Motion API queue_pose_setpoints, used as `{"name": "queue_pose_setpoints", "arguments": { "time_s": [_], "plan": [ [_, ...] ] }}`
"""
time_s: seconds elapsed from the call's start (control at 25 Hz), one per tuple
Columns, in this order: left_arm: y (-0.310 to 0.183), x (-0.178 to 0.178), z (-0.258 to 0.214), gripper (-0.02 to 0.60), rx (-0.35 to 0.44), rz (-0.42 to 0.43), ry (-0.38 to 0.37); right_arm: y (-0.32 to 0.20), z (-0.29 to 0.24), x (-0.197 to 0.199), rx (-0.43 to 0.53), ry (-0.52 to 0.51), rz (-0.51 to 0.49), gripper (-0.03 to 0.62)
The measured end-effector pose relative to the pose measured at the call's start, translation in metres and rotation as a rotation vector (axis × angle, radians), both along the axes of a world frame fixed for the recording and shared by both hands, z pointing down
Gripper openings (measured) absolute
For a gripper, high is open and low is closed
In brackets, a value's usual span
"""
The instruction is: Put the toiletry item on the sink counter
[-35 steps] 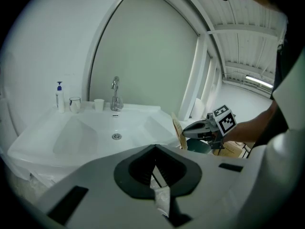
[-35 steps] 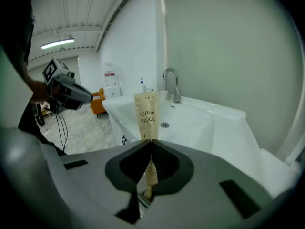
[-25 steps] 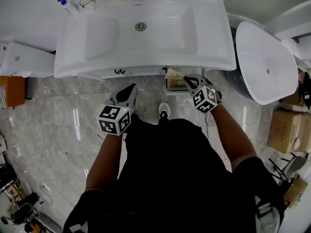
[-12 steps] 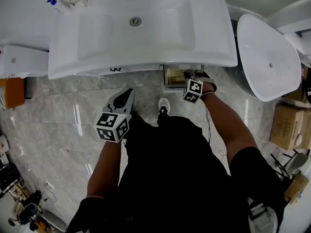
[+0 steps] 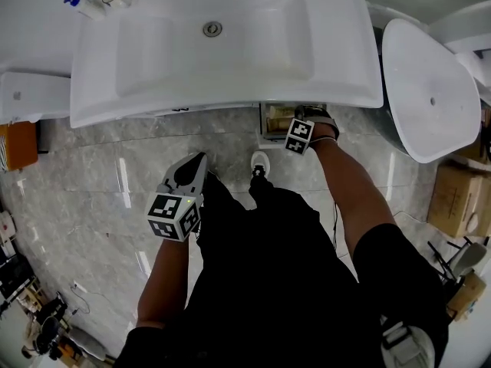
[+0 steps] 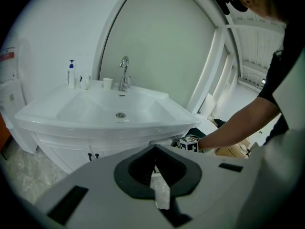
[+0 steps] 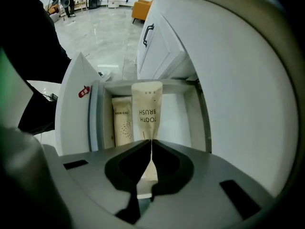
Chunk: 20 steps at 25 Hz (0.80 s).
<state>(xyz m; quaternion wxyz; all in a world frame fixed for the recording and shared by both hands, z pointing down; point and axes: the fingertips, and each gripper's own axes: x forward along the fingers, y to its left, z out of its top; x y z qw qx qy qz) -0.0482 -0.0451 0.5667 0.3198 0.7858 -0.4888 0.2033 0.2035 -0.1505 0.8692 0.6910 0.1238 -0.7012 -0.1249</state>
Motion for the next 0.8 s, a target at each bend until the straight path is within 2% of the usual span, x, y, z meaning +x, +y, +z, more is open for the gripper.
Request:
{"name": "queue_pose_setpoints", "arguments": {
  "time_s": [0.4, 0.8],
  "plan": [
    [0.007, -0.002, 0.007, -0.003, -0.009, 0.008, -0.001, 0.001, 0.01, -0.003, -0.026, -0.01, 0.072, 0.011],
    [-0.002, 0.007, -0.004, -0.003, 0.03, 0.04, 0.005, 0.009, -0.012, 0.005, -0.003, -0.063, 0.119, 0.011]
  ]
}}
